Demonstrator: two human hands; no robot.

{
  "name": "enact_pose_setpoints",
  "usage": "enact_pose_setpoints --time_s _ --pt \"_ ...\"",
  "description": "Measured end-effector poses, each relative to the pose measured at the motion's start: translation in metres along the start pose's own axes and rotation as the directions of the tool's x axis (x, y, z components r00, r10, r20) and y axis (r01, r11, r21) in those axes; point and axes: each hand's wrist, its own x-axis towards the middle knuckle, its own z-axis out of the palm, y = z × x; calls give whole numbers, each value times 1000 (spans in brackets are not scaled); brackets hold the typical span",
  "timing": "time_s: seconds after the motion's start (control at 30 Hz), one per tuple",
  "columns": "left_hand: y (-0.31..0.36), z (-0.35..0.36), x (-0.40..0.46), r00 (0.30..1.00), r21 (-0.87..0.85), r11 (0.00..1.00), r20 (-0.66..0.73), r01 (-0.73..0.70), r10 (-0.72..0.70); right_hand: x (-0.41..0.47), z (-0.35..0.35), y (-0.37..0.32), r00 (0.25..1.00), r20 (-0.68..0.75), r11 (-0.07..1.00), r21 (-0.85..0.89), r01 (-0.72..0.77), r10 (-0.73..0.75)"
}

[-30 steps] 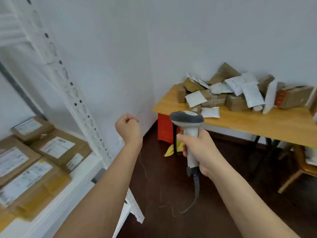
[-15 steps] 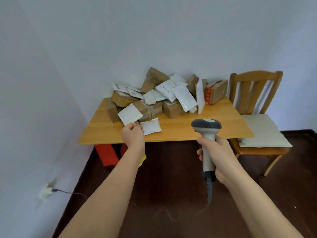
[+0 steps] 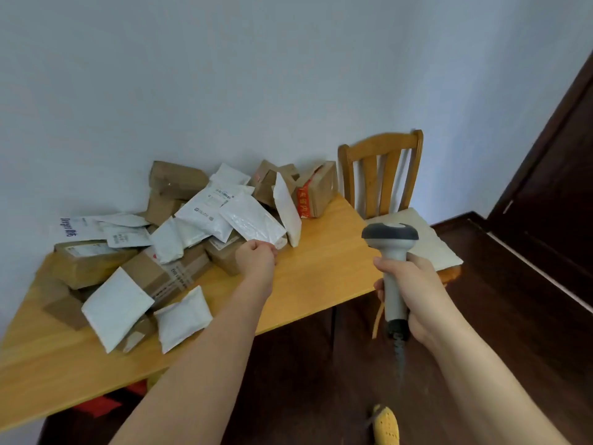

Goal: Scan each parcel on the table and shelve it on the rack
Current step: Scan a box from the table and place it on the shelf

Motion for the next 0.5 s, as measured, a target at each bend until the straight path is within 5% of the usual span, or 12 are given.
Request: enact_pose_setpoints --time_s 0.3,0.5 --pt "12 159 123 998 331 943 66 -40 19 198 -23 -47 993 96 998 -32 -59 62" --pt "24 232 173 954 423 855 149 -300 260 303 -25 -75 986 138 995 -50 -84 90"
